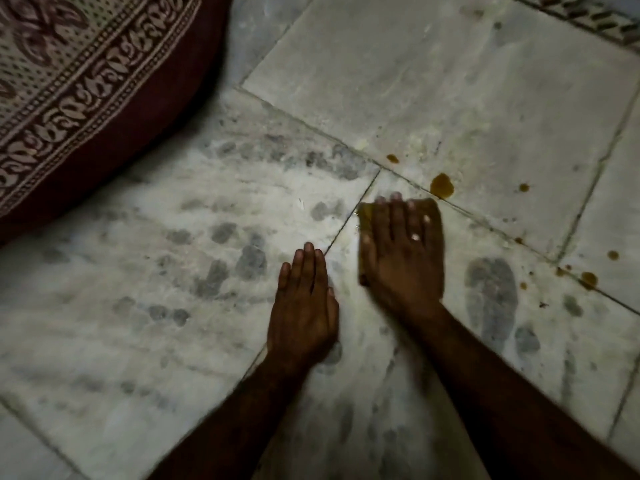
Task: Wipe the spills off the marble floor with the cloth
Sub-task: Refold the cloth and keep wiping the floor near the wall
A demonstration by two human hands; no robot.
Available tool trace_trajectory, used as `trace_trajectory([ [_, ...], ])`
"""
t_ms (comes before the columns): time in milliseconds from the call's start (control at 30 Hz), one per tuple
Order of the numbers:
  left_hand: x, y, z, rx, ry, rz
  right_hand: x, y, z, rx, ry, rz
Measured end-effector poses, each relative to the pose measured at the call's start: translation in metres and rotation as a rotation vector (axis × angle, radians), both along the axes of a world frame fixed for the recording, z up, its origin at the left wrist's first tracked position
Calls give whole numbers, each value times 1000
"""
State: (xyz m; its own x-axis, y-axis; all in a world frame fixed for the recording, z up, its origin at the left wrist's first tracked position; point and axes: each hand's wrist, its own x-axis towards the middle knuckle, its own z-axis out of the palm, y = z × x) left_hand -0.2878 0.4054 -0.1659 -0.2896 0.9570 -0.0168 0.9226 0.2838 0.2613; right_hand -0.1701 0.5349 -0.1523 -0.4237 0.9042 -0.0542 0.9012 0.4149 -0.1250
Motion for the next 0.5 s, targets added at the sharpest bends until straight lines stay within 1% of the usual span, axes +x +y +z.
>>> trace_trajectory([
  [67,-2,1,1,10,-5,16,-39,1,-6,71,60,119],
  [100,-2,1,1,18,-16,18,-43,-6,-10,106,71,209],
  [200,-5,-2,0,53,-47,-48,-7,-33,-13,96,8,488],
  [267,-7,-3,0,38,-54,-44,29,-28,-6,61,-51,577],
  [300,-8,-2,1,27,-59,-29,37,-17,-3,53,-71,557],
  [367,-6,-2,3,13,-47,-19,24,10,-3,59,-73,418],
  [433,-4,-1,6,5,-49,2,-20,33,-4,65,-34,260],
  [467,-4,0,6,11,-47,15,-46,37,-3,58,-18,228],
  [500,-3,-1,4,22,-46,28,-68,36,-5,65,5,248],
])
